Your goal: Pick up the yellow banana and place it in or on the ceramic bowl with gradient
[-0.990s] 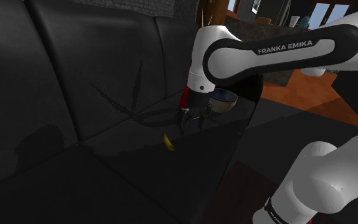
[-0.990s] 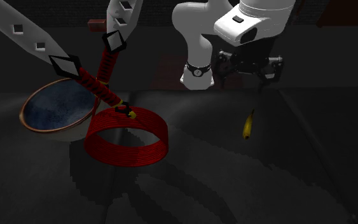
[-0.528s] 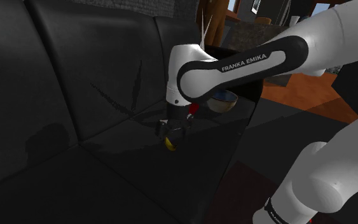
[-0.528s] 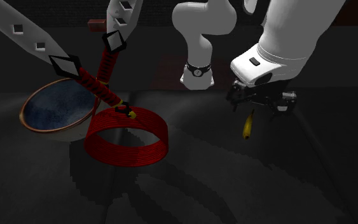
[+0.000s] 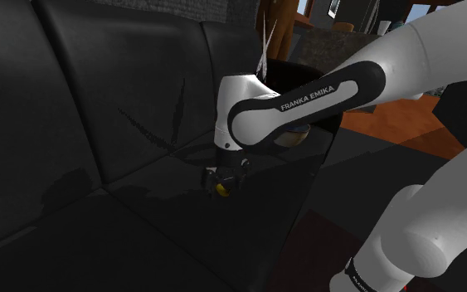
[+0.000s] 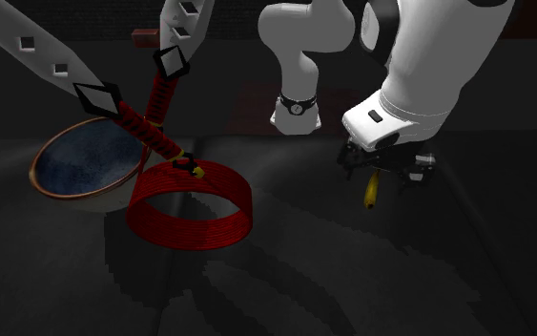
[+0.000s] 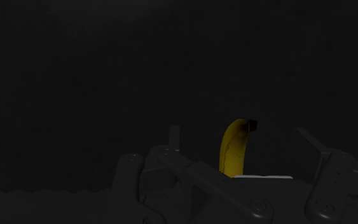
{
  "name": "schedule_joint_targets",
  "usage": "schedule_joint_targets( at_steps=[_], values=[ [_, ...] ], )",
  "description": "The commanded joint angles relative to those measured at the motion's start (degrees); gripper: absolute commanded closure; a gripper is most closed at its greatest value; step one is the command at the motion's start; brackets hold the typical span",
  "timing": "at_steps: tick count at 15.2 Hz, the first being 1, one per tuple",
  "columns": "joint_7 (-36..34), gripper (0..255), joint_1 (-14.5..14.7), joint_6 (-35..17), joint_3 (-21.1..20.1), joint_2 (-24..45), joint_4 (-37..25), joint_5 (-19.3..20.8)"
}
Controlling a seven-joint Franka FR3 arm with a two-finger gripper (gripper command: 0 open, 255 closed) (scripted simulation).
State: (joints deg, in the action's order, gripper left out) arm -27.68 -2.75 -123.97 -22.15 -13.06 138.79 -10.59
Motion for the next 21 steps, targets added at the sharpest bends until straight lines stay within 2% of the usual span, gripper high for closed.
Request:
schedule_joint_targets(
  at_steps=[1,6,7,16,21],
  values=[
    [0.0,0,0.0,-0.16,-0.01,0.06,0.08,0.01],
    [0.0,0,0.0,-0.15,-0.01,0.06,0.08,0.01],
    [0.0,255,0.0,-0.15,-0.01,0.06,0.08,0.01],
    [0.0,255,0.0,-0.16,-0.01,0.07,0.08,0.01],
    [0.12,255,0.03,4.04,0.49,-1.98,-2.13,-0.21]
  ],
)
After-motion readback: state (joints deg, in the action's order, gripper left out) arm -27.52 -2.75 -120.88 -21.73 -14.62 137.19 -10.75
